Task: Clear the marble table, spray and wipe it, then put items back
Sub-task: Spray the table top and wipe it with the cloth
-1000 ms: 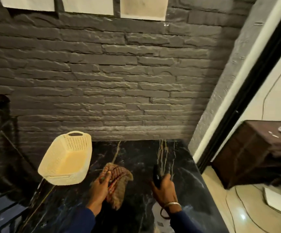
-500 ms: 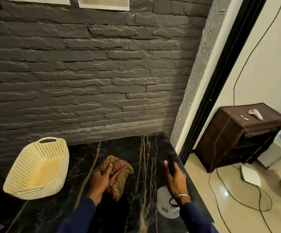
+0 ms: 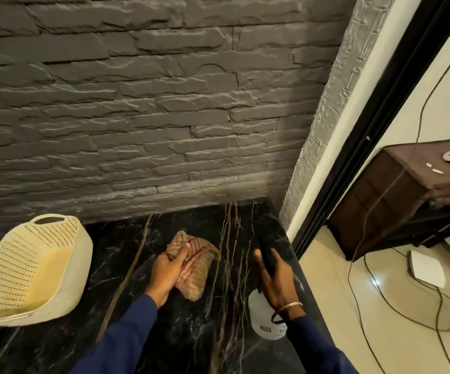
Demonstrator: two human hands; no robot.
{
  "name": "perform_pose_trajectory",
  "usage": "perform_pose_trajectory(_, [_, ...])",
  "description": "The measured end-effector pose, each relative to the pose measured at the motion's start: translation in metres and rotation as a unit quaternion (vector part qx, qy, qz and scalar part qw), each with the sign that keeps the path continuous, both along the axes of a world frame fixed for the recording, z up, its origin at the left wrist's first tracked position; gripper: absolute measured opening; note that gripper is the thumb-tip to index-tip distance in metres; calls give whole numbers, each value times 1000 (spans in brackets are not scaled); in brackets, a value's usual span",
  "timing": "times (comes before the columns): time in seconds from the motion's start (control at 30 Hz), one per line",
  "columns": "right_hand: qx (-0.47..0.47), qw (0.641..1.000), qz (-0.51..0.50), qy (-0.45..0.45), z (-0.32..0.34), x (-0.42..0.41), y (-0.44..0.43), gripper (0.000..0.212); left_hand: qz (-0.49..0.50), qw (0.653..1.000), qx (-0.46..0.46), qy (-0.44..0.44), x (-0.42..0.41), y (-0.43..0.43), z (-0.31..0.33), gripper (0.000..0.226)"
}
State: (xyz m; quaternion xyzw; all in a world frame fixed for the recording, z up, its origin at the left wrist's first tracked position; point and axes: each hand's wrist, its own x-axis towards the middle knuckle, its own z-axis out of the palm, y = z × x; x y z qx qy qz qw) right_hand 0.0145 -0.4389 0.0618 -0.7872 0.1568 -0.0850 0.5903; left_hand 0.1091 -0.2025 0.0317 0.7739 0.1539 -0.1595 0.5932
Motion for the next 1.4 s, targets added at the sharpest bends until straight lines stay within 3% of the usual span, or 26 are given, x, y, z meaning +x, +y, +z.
perform_pose_trajectory(0.2, [-41,998,41,35,-15,40,-25,33,2,991,123,-57,27,-26,-17,57])
perform_pose_trajectory(0.4, [15,995,73,62,-21,47,-23,43,-20,997,71,-13,23,-18,-66,33])
perform_pose_trajectory(0.47, [-7,995,71,64,-25,47,-21,46,-53,984,166,-34,20,-11,-87,42])
perform_pose_trajectory(0.53, [-57,994,73,54,-26,45,-20,50,-106,932,336,-86,15,-11,-101,63])
perform_pose_trajectory(0.6, [-58,994,74,48,-25,44,-19,51,-196,869,434,-131,10,-16,-105,77])
perform_pose_trajectory(0.67, [-30,995,87,49,-19,42,-17,45,-275,799,509,-163,8,-19,-120,77])
perform_pose_trajectory(0.73, [-10,993,109,51,-15,41,-12,37,-287,768,549,-162,14,-20,-133,64])
perform_pose_trajectory(0.8, [11,991,112,73,-14,38,-7,37,-240,785,550,-156,22,-16,-136,54])
perform_pose_trajectory(0.87, [-1,989,101,105,-17,34,-1,41,-171,811,537,-158,33,-7,-137,60])
perform_pose_trajectory(1.0, [-152,967,138,149,-20,37,-1,65,-40,837,526,-145,74,16,-147,63])
perform_pose_trajectory(1.07, [-145,966,147,157,-23,42,-4,75,-13,842,511,-174,99,10,-152,55])
perform_pose_trajectory(1.13, [-87,976,135,149,-26,45,-5,72,-35,844,486,-223,125,-10,-151,47])
perform_pose_trajectory(1.23, [-22,988,86,126,-34,51,-8,49,-143,850,421,-283,172,-64,-160,43])
perform_pose_trajectory(1.3, [-58,993,49,92,-39,54,-11,37,-218,841,383,-312,195,-111,-165,50])
perform_pose_trajectory(1.4, [-118,992,-1,34,-50,58,-24,50,-292,832,322,-343,205,-192,-164,43])
